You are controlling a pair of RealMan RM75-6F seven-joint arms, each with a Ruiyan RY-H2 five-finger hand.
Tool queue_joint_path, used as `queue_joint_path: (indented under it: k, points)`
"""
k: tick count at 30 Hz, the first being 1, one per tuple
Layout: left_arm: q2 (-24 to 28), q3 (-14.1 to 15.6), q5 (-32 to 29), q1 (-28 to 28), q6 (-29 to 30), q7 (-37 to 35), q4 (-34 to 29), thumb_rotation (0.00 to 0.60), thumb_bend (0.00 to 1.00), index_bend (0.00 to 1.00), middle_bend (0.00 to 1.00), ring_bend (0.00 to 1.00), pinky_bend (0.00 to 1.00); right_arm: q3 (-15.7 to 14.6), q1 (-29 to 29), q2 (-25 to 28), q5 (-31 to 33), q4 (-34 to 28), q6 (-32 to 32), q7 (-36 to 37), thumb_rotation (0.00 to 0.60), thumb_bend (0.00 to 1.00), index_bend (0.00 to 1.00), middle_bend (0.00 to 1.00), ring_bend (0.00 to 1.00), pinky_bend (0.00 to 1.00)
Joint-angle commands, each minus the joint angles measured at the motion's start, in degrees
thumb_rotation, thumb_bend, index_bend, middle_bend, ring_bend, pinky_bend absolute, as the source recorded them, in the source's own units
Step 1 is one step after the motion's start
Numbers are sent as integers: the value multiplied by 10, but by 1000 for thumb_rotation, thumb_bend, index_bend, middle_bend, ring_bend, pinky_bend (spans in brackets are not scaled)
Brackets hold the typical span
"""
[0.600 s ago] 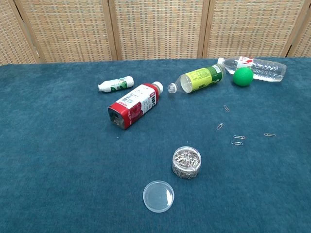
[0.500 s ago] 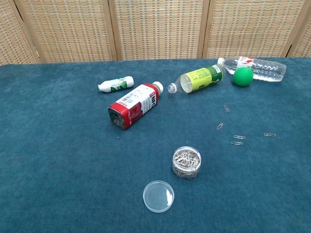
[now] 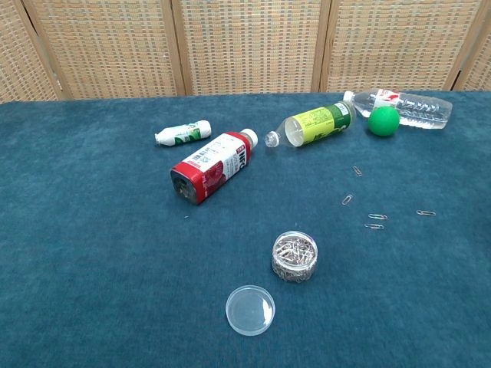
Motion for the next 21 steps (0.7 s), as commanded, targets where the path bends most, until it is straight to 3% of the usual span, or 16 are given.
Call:
queue_joint_path:
  k: [1, 9, 21]
  points:
    - [-7, -5, -11, -3, -3, 9, 3, 600, 0, 0, 0, 0, 0, 51, 95, -42, 117, 28, -150, -2, 600, 119, 357, 0, 0, 0]
    - [-15, -11, -37, -11, -18, 17, 10, 600, 0, 0, 0, 0, 0, 82, 158, -136, 268, 96, -230, -64, 600, 283, 405, 0, 0, 0]
    - [-23, -12, -51, -20, -29, 32, 15, 600, 0, 0, 0, 0, 0, 68, 200, -219, 338, 142, -246, -133, 600, 302, 443, 0, 0, 0]
